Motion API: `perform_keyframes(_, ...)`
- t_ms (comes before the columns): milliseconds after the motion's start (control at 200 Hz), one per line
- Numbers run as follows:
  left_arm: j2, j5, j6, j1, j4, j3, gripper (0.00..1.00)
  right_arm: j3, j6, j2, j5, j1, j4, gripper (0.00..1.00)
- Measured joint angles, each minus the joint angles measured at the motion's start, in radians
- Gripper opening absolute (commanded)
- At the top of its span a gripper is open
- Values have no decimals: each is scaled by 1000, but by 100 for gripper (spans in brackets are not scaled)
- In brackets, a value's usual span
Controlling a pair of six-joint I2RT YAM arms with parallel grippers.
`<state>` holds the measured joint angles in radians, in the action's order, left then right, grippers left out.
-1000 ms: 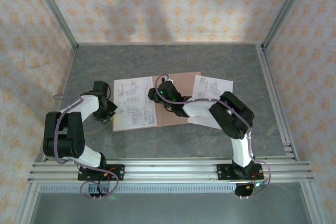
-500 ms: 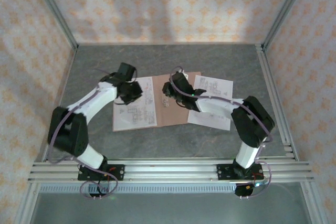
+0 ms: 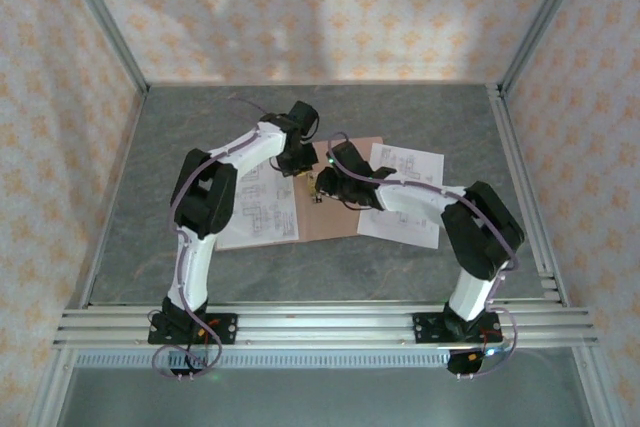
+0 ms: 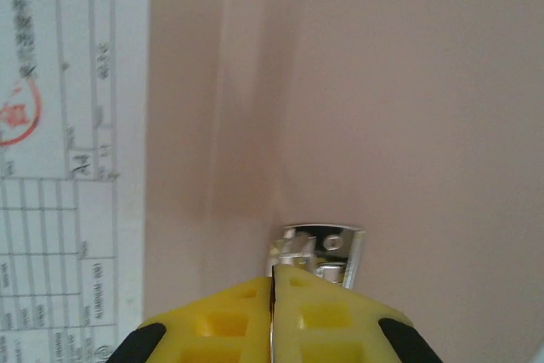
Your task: Put the files into the folder
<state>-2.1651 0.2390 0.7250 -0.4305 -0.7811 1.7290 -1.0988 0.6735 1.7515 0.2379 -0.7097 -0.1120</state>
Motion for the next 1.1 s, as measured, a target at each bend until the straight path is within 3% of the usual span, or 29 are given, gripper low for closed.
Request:
perform_keyframes(595, -71, -20, 2, 5, -14, 35, 17, 0, 78, 90, 97, 0, 37, 29)
perform_keyframes(1096, -50, -39, 7, 5, 37, -21, 10, -95, 63, 173, 96, 0, -5, 25)
